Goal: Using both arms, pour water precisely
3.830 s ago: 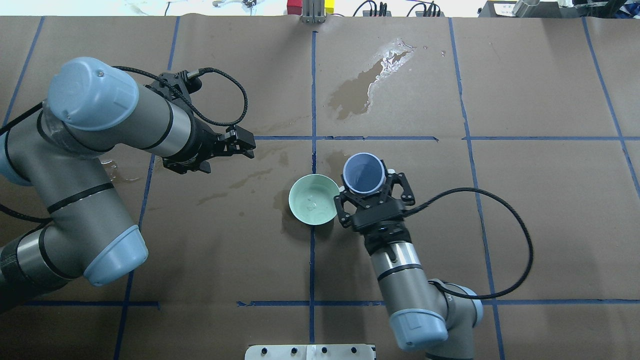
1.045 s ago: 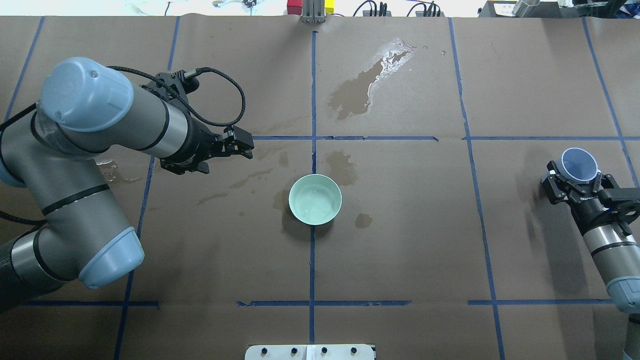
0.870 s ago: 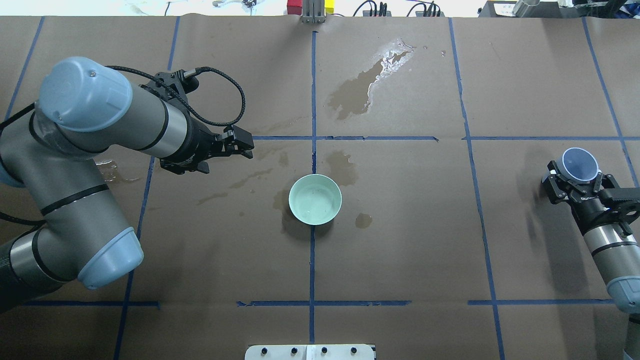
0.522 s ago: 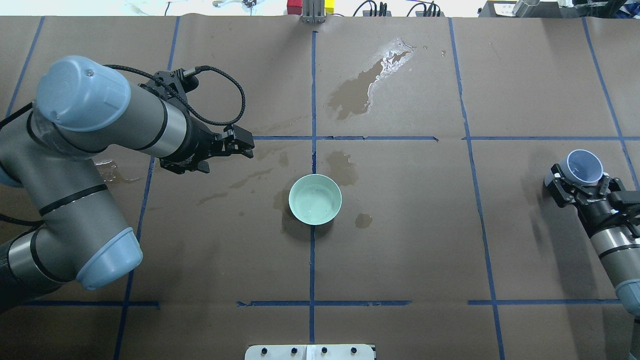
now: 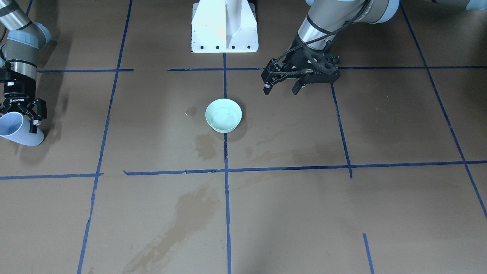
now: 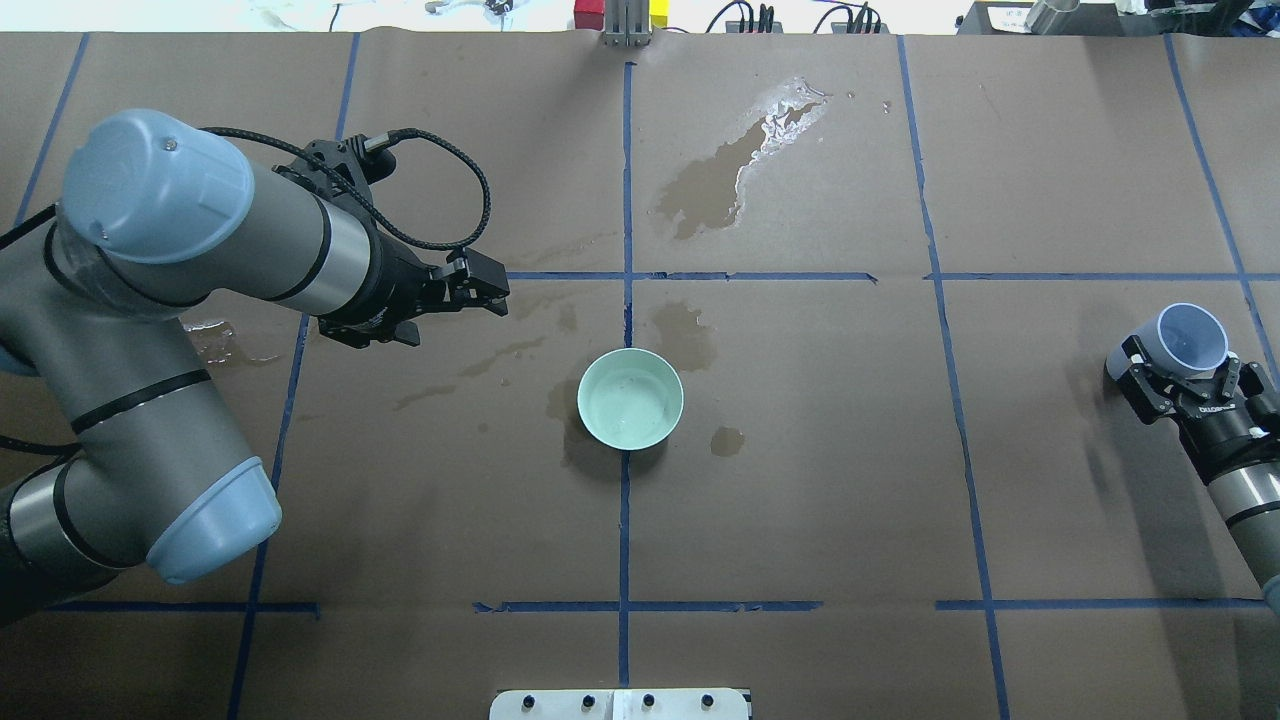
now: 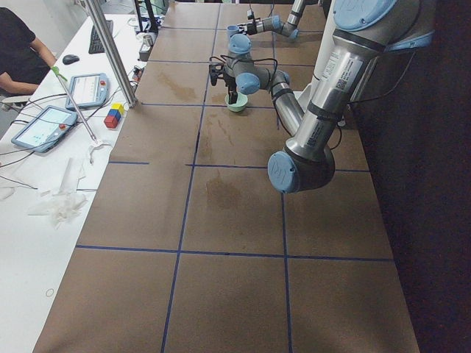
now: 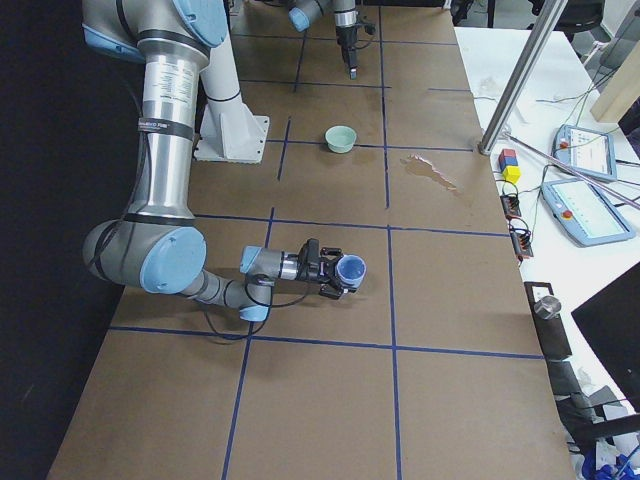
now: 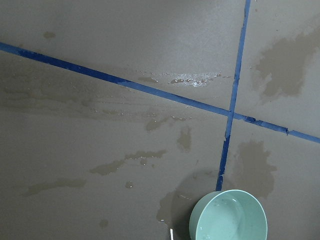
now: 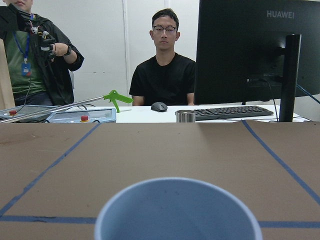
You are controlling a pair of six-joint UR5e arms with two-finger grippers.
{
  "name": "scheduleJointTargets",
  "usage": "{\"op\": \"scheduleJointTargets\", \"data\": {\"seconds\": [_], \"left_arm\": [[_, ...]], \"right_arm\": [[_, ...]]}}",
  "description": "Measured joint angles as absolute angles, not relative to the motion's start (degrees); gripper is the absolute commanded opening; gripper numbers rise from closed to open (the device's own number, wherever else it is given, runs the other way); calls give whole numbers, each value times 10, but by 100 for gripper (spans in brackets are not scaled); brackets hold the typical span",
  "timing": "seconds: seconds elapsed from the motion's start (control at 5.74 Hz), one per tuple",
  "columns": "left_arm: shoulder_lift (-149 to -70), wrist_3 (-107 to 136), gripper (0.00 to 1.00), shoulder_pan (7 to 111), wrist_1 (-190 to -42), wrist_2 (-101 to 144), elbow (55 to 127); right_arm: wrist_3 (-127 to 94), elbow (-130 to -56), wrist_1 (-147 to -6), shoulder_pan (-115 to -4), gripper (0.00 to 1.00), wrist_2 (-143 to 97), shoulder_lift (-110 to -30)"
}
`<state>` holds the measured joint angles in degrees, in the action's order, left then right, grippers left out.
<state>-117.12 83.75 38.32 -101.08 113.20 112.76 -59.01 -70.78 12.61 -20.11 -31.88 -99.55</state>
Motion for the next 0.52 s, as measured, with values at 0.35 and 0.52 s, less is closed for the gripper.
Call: {"op": "scheduleJointTargets", "data": {"seconds": [0.35,0.52], "left_arm": [[-1171,843,100,383,-1011,1132,1129],[-1171,845,100,383,-1011,1132,1128]], "right_arm": [[-551,-730,137,-204,100,-319,-996],[-515,-735,170,-204,100,-319,-999]]}}
